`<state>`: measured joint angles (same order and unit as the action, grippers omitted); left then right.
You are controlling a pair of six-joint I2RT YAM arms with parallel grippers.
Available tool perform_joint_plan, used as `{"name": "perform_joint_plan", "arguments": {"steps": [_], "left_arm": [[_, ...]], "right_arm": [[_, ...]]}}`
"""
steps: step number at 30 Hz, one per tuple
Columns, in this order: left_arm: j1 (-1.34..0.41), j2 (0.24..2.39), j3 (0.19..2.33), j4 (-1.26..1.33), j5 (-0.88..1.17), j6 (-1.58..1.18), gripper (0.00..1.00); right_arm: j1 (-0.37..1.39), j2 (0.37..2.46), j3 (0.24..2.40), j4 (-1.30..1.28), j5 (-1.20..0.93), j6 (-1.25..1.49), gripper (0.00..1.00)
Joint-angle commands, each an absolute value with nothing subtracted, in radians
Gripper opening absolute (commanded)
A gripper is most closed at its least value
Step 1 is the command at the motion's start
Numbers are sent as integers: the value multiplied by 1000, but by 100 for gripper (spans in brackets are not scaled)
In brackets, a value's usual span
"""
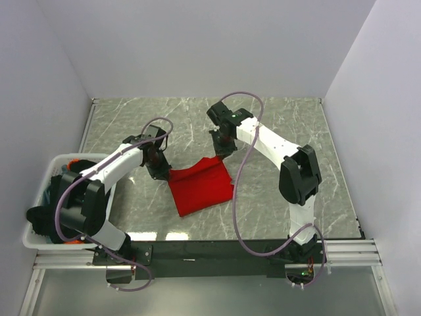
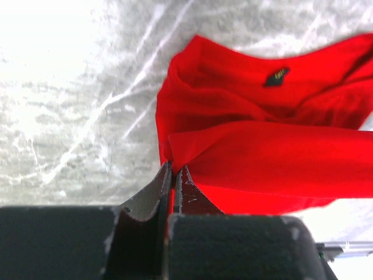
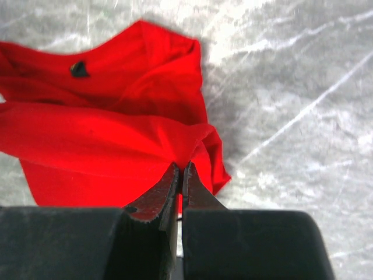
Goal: Fold and stack the t-shirts
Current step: Fold the tshirt
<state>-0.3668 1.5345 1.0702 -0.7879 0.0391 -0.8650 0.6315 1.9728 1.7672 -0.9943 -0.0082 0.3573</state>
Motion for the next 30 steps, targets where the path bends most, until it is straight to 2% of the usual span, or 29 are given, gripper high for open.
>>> {"name": "perform_joint_plan", "arguments": {"steps": [1,10,13,16,17,19,20,22,23,25,26,27,30], "left_arm": [[-356,1546,1065,-744,-31,-844,1],[-350,1577,1065,-686,-64,-841,1],[-348,1589,1058,-658,-69,-835,3],[-348,1595,1065,-647,-83,-831,16],[-348,1594,1072,-652,-84,-830,24],[-348,1580,1095,-670,-103,-830,33],[-350,1568,1103,-675,-103,-828,44],[-348,1513,1118,-684,-118,-824,58],[-348,1490,1118,-684,-124,-824,72],[-350,1415,1108,-684,-129,-815,84],[-350,1385,1097,-664,-118,-812,87],[-351,1353,1059,-641,-101,-805,87],[-351,1238,943,-513,7,-802,81]], "right_arm": [[607,1991,1779,-921,17,337,0],[584,2002,1695,-819,11,364,0],[578,1997,1669,-799,9,373,8],[572,1983,1666,-782,8,374,23],[572,1979,1666,-779,11,374,29],[569,1942,1669,-776,15,377,33],[568,1922,1664,-767,17,377,36],[566,1843,1625,-729,5,376,38],[563,1812,1603,-679,3,377,39],[552,1726,1514,-606,-130,365,39],[549,1698,1482,-535,-165,357,39],[549,1656,1413,-496,-202,351,39],[549,1618,1292,-353,-366,356,38]]}}
